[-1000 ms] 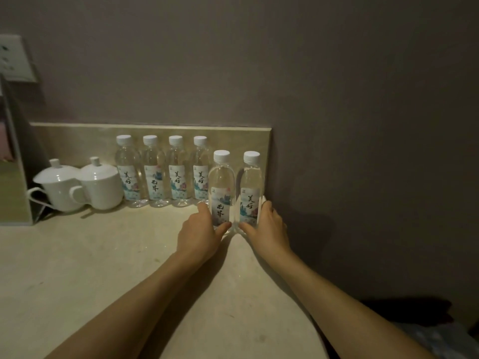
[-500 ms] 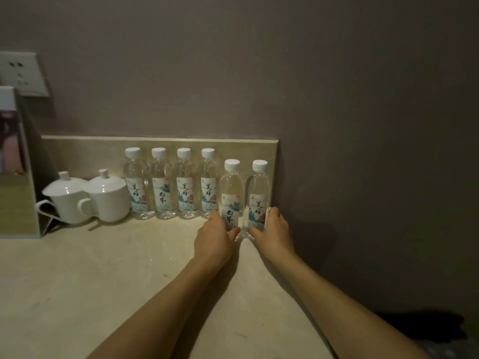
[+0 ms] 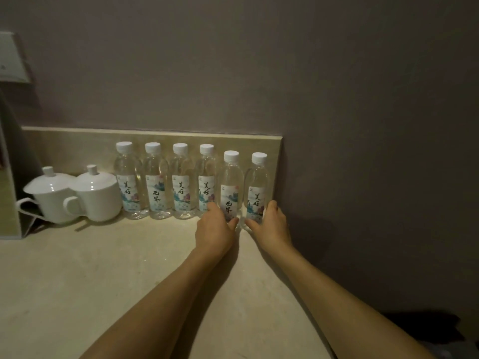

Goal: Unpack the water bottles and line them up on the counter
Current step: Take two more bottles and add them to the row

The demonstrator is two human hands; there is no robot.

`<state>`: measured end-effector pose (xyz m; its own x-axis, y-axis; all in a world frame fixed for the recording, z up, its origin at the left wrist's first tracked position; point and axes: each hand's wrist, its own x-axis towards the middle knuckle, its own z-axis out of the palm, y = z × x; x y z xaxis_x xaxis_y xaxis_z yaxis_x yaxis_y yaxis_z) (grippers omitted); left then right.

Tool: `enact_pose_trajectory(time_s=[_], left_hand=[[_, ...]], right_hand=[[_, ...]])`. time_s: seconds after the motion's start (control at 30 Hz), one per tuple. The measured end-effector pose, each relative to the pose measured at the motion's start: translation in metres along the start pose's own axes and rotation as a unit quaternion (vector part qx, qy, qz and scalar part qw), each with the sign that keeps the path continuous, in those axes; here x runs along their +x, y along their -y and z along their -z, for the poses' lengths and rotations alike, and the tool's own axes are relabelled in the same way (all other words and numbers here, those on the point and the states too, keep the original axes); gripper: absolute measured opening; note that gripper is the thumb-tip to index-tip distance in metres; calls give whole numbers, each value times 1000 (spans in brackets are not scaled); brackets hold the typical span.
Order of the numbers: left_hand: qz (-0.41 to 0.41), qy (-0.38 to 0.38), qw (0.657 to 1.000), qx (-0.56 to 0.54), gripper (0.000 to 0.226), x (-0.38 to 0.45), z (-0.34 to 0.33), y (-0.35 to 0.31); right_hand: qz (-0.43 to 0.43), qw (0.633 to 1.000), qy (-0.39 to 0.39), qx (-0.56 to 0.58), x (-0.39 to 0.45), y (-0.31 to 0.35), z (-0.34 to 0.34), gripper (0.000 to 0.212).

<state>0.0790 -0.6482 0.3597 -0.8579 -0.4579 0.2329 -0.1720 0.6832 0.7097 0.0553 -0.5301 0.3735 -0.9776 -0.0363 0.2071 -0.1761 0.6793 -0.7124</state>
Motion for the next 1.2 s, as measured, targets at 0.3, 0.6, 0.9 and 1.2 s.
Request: enact_pose_trajectory(time_s=[0.3,0.6,0.9,1.2], left_hand=[[8,-39,999,-5,46,11,-12,-4],[14,-59,998,8,46,17,-19,-8],[22,-84,996,22,41,17,-26,-15],[18,-102,994,40,38,20,-33,-18]], right_hand=[[11,1000,9,-8,17,-3,-4,54],[20,1000,7,-13,30,-7,-8,52],[32,999,12,-11,40,-9,-11,53],[45,999,13,-3,46,-12,-13,57]])
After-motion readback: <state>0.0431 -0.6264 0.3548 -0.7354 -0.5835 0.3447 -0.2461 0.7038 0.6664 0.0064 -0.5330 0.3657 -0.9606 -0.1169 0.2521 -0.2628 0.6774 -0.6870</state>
